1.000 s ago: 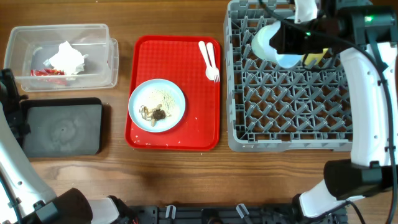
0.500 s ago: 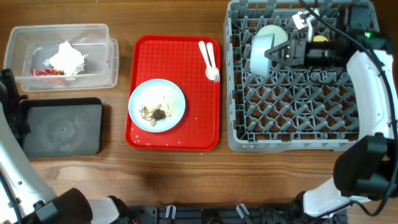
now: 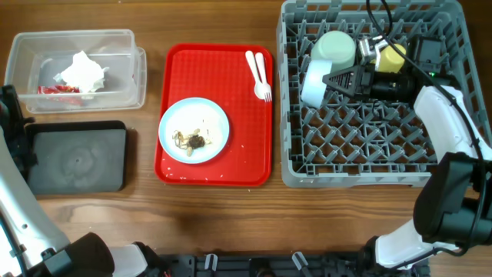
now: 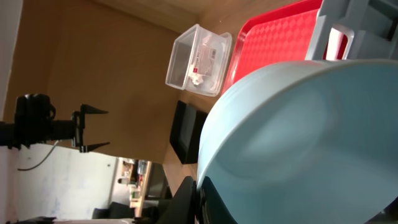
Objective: Sort waste into correct bins and load items into the dishwasher rack
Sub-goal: 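Tilt the bowl and set it on the rack, then open the gripper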
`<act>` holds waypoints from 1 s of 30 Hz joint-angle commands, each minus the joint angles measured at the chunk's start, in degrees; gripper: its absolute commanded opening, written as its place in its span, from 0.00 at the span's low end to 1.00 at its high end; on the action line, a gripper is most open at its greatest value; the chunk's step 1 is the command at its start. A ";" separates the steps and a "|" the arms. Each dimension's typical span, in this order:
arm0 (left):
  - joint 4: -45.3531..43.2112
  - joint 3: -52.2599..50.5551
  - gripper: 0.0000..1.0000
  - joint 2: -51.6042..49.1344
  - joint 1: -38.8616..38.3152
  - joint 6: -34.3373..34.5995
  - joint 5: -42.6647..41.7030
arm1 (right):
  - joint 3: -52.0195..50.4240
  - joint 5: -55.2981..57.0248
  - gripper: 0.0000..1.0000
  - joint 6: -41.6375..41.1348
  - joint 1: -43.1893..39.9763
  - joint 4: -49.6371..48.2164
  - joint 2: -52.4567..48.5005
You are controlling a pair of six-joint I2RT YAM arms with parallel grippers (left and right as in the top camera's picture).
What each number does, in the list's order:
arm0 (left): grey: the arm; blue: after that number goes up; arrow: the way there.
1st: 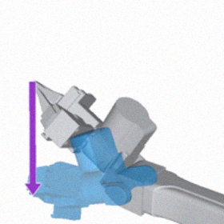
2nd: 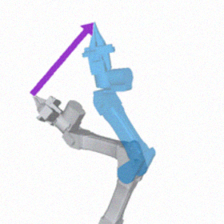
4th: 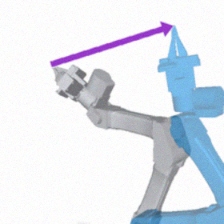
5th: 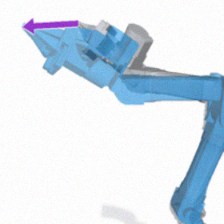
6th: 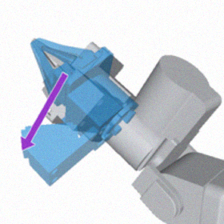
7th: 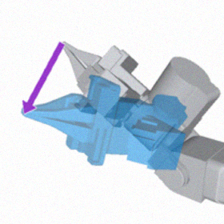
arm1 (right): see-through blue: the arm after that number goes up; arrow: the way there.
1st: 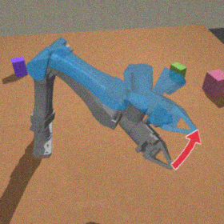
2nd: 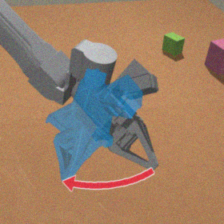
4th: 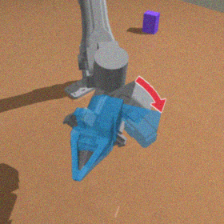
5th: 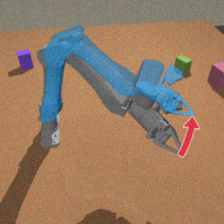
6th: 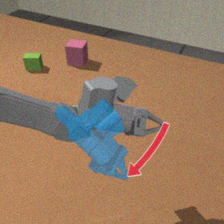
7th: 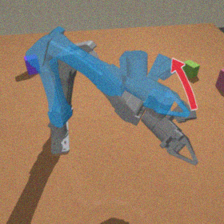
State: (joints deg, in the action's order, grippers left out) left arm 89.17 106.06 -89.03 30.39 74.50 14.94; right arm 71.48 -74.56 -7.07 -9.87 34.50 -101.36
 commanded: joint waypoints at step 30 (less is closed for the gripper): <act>0.07 -0.11 1.00 -0.24 0.26 0.98 0.31 | 6.10 42.27 0.53 -9.11 -8.17 16.44 9.84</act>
State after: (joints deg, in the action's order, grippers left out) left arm 89.14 106.06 -89.03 30.39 74.50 14.94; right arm 75.64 -41.91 -14.61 -16.23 49.89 -96.36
